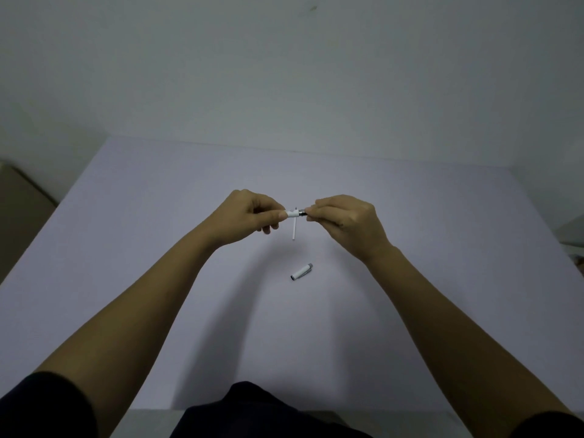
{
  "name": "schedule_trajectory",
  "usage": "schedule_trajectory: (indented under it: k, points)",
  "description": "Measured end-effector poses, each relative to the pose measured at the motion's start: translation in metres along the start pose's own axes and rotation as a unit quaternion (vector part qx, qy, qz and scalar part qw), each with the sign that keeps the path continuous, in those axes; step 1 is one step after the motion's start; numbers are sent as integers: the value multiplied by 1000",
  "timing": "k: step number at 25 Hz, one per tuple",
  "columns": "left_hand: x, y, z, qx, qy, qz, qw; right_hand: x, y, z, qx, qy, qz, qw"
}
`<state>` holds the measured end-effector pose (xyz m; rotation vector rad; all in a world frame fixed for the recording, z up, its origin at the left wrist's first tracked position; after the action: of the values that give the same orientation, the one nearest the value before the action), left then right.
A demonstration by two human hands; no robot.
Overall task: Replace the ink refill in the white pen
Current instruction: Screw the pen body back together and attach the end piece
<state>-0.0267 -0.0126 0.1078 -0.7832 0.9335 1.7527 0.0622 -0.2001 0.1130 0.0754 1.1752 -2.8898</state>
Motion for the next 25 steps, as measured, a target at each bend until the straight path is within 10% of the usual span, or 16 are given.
schedule_trajectory:
  k: [10,25]
  points:
    - [-2,8,-4,-131,-2,-92,987,-5,-14,-8,147,-123,-217,957]
    - [0,9,-9,-136,-9,-95,986,-10,-12,-10,109,-211,-347,907]
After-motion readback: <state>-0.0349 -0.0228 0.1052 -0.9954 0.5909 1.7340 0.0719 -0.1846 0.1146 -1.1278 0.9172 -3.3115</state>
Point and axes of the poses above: each hand's wrist, its own y-axis away from the middle knuckle, its own z-axis out of the back of the hand, x = y × z, the point moved 2 cm from there along -y, towards the middle knuckle, and after that the axes turned 15 degrees about z, right-handed, at the moved point
